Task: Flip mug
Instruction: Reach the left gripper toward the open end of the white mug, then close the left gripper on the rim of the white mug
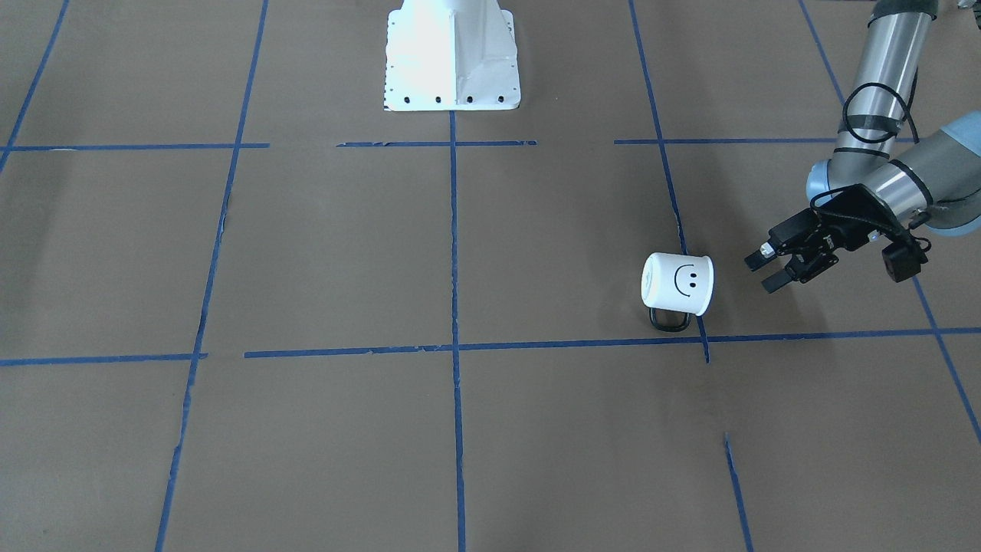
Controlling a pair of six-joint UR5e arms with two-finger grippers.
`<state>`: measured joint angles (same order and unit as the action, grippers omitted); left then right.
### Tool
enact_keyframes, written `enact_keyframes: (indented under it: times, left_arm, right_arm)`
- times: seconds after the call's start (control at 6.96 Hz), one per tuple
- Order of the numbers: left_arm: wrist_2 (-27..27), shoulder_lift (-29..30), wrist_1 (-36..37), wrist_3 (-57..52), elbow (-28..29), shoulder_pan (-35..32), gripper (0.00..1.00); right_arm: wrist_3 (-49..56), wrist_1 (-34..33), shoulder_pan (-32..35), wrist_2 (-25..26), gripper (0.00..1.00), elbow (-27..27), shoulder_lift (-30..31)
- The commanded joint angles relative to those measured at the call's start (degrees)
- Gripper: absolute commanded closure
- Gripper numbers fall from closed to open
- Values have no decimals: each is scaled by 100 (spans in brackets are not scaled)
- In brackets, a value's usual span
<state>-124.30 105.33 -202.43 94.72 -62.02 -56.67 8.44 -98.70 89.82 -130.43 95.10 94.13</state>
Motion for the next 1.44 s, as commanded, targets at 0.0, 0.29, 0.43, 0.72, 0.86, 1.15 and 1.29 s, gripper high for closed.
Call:
enact_keyframes:
  times: [0.0, 0.29, 0.43, 0.72, 0.86, 1.15, 1.29]
  left_arm:
    - [625, 119, -253, 529, 41, 190, 0]
    - [1556, 137, -867, 941, 250, 787, 0]
    - [1541, 128, -869, 969, 260, 841, 0]
    - [1549, 84, -869, 960, 269, 877, 0]
    - [1549, 154, -869, 960, 374, 938, 0]
    - [1541, 207, -869, 978, 445, 1035, 0]
    - [1541, 277, -869, 978, 532, 1131, 0]
  right_arm:
    - [0, 0, 0, 0, 0, 0, 0]
    - [0, 0, 0, 0, 0, 0, 0]
    - [0, 0, 0, 0, 0, 9, 0]
    - [0, 0, 0, 0, 0, 9, 0]
    - [0, 0, 0, 0, 0, 0, 0]
    - [0, 0, 0, 0, 0, 9, 0]
    - [0, 0, 0, 0, 0, 0, 0]
